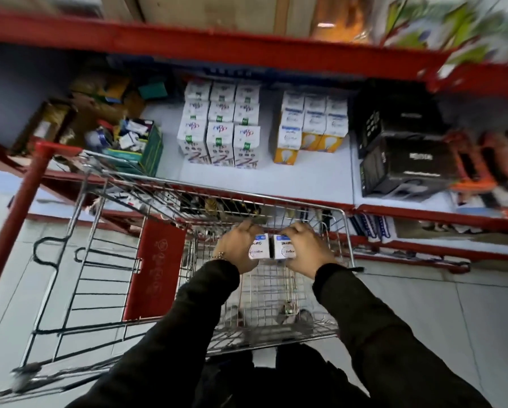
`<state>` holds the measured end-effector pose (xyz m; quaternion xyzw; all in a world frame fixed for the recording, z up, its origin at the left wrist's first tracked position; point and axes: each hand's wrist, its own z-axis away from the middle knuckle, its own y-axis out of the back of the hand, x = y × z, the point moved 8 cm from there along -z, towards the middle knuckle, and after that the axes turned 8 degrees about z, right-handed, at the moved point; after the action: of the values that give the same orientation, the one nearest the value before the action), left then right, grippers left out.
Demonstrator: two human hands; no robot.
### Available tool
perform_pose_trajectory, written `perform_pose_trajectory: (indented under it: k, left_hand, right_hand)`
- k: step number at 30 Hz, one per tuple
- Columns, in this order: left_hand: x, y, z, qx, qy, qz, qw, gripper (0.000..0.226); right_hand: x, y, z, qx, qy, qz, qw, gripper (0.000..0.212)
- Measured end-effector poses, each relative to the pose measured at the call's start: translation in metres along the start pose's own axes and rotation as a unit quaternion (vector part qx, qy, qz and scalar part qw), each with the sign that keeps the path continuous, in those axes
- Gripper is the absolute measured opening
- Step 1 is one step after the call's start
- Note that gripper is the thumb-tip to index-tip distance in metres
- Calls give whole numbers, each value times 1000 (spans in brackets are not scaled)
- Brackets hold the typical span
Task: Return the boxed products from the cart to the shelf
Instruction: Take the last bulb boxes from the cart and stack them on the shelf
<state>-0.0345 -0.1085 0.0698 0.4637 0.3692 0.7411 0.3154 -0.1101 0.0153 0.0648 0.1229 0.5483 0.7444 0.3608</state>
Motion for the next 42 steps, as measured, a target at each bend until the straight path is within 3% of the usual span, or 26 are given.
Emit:
perform_pose_trajectory:
  k: [9, 14, 20, 28, 34, 36, 39, 40, 42]
  left_hand:
    - [85, 79, -29, 107, -131, -53, 984, 46]
    - [121, 110, -60, 159, -159, -63, 972, 42]
    - [145, 110, -127, 149, -125, -117, 974, 59]
    - [150, 78, -211, 123, -53, -212, 968, 50]
    - [137, 59, -231, 113, -45, -215, 969, 59]
    - [135, 57, -226, 129, -44, -184, 973, 60]
    - [132, 61, -201, 243, -9, -21, 970, 54]
    - [128, 61, -191, 291, 18, 64, 955, 55]
    - [113, 49, -175, 354, 99, 284, 886, 58]
  right_hand:
    - [36, 101, 5, 100, 17, 3, 995, 63]
    - [71, 145, -3, 149, 5, 17, 989, 65]
    - [122, 170, -38, 149, -34, 25, 988, 73]
    - [161, 151, -105, 81, -64, -20, 994, 74]
    - [167, 142, -123, 103, -52, -27, 993, 68]
    - [170, 142, -121, 126, -54, -78, 987, 67]
    - [177, 140, -107, 182, -115, -216, 952, 66]
    - [180, 137, -103, 196, -150, -261, 933, 64]
    - [186, 121, -98, 197, -222, -353, 887, 60]
